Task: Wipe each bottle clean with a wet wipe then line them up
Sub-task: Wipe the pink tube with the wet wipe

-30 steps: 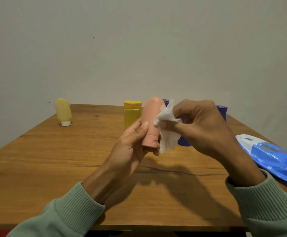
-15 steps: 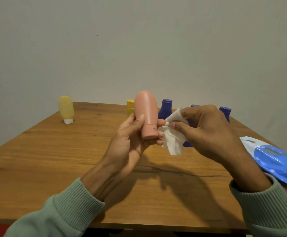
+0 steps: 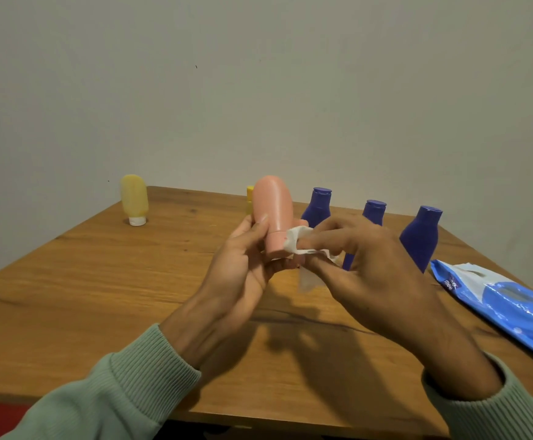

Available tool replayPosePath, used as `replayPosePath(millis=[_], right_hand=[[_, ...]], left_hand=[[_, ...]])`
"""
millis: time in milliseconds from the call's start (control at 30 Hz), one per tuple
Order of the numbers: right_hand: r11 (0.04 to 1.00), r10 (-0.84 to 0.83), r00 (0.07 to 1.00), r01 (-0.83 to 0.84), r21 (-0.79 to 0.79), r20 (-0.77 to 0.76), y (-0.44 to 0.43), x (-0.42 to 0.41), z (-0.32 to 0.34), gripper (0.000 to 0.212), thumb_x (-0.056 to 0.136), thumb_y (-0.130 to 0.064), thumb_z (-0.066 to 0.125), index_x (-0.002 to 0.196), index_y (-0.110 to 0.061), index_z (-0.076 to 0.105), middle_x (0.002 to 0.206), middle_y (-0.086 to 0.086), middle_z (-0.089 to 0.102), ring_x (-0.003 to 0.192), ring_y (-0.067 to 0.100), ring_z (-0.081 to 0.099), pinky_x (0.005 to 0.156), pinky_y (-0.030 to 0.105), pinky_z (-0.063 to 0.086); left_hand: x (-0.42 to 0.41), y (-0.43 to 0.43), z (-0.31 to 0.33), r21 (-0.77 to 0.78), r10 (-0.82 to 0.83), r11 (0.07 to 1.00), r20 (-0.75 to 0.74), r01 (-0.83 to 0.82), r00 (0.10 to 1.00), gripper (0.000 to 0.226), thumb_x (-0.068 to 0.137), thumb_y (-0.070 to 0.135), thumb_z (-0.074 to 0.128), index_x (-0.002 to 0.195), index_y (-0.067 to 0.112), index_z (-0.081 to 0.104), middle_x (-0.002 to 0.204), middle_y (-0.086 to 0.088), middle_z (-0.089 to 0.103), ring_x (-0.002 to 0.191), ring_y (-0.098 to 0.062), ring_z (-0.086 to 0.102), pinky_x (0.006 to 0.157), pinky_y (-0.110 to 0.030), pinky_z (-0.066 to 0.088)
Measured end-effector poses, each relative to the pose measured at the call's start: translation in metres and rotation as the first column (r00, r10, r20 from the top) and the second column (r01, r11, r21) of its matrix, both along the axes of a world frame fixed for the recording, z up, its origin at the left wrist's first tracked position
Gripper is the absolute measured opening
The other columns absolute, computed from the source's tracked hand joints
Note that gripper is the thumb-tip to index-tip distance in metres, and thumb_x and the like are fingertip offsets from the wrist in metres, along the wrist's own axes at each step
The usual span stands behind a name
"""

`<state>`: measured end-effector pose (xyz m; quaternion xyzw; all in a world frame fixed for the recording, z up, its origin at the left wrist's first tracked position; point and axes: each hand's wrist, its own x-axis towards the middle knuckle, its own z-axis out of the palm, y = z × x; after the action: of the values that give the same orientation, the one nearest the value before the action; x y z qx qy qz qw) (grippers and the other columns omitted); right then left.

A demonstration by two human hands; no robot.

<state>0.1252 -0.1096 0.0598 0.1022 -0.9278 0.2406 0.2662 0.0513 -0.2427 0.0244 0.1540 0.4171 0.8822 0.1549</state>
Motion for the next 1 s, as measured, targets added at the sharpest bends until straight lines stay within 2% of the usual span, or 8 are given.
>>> replayPosePath(millis=[133, 233, 333, 433, 533, 633, 867, 1000], right_hand=[[0.998, -0.01, 1.0, 0.009, -0.06, -0.019, 0.001, -0.001, -0.001, 0.024, 0.085, -0.021, 0.066, 0.108, -0.025, 0.07, 0.111, -0.015, 0.064, 0.092, -0.003, 0.053, 0.078, 0.012, 0.043], [0.997, -0.016, 0.999, 0.014, -0.077, -0.03, 0.0, -0.002, -0.004, 0.024, 0.087, -0.022, 0.063, 0.111, -0.024, 0.068, 0.104, -0.017, 0.062, 0.085, -0.01, 0.05, 0.071, 0.006, 0.039], [0.981, 0.062, 0.998, -0.064, -0.181, -0.018, -0.002, -0.001, -0.001, 0.022, 0.087, -0.034, 0.058, 0.106, -0.028, 0.069, 0.094, -0.025, 0.062, 0.089, -0.005, 0.056, 0.073, 0.011, 0.045], [0.93, 0.202, 0.979, -0.203, -0.307, -0.035, -0.005, 0.002, 0.003, 0.026, 0.085, -0.051, 0.049, 0.086, -0.036, 0.07, 0.091, -0.03, 0.066, 0.094, -0.005, 0.059, 0.073, 0.014, 0.05], [0.902, 0.211, 0.972, -0.236, -0.363, -0.108, -0.004, 0.0, 0.002, 0.019, 0.088, -0.043, 0.048, 0.077, -0.043, 0.063, 0.079, -0.039, 0.062, 0.087, -0.01, 0.06, 0.067, 0.006, 0.046], [0.897, 0.181, 0.974, -0.221, -0.382, -0.137, 0.002, -0.005, -0.002, 0.011, 0.084, -0.033, 0.062, 0.091, -0.041, 0.065, 0.087, -0.027, 0.067, 0.089, -0.008, 0.062, 0.07, 0.007, 0.048], [0.923, 0.052, 0.976, -0.128, -0.363, -0.214, 0.009, -0.015, -0.015, 0.025, 0.078, -0.026, 0.071, 0.103, -0.026, 0.07, 0.094, -0.015, 0.068, 0.088, -0.001, 0.063, 0.072, 0.011, 0.051], [0.97, 0.096, 0.949, -0.156, -0.186, -0.3, 0.002, -0.014, -0.017, 0.022, 0.078, -0.022, 0.072, 0.097, -0.031, 0.066, 0.093, -0.018, 0.06, 0.091, 0.001, 0.058, 0.073, 0.01, 0.049]], left_hand=[[0.002, -0.002, 0.0, -0.018, 0.036, 0.999, 0.025, -0.036, 0.999, 0.03, 0.095, 0.026, 0.047, 0.12, 0.011, 0.055, 0.09, -0.007, 0.072, 0.084, -0.02, 0.052, 0.071, -0.031, 0.037], [0.003, -0.001, 0.003, 0.007, 0.053, 0.999, 0.054, -0.053, 0.997, 0.038, 0.092, 0.025, 0.05, 0.126, 0.006, 0.052, 0.097, -0.012, 0.067, 0.081, -0.019, 0.05, 0.067, -0.03, 0.035], [0.003, 0.0, 0.006, 0.028, 0.056, 0.998, 0.047, -0.058, 0.997, 0.041, 0.09, 0.023, 0.051, 0.126, 0.002, 0.051, 0.109, -0.021, 0.06, 0.09, -0.027, 0.051, 0.071, -0.034, 0.039], [0.0, 0.0, 0.005, 0.004, 0.064, 0.998, 0.02, -0.064, 0.998, 0.034, 0.095, 0.021, 0.048, 0.123, 0.002, 0.053, 0.115, -0.025, 0.062, 0.103, -0.033, 0.052, 0.09, -0.044, 0.044], [-0.003, -0.002, 0.005, -0.018, 0.071, 0.997, -0.051, -0.072, 0.996, 0.035, 0.095, 0.019, 0.048, 0.126, 0.004, 0.054, 0.1, -0.013, 0.069, 0.087, -0.02, 0.061, 0.071, -0.031, 0.052], [-0.003, -0.002, 0.004, -0.02, 0.049, 0.998, -0.096, -0.052, 0.994, 0.047, 0.086, 0.022, 0.054, 0.129, 0.004, 0.051, 0.102, -0.013, 0.071, 0.084, -0.018, 0.067, 0.067, -0.029, 0.057], [-0.004, -0.005, 0.004, -0.091, 0.095, 0.989, -0.202, -0.115, 0.975, 0.051, 0.075, 0.022, 0.063, 0.124, 0.012, 0.051, 0.117, -0.015, 0.067, 0.094, -0.024, 0.069, 0.078, -0.034, 0.059], [-0.003, -0.005, 0.002, -0.157, 0.14, 0.969, -0.293, -0.192, 0.946, 0.059, 0.079, 0.024, 0.063, 0.134, 0.01, 0.045, 0.112, -0.012, 0.07, 0.095, -0.023, 0.071, 0.075, -0.033, 0.058]])
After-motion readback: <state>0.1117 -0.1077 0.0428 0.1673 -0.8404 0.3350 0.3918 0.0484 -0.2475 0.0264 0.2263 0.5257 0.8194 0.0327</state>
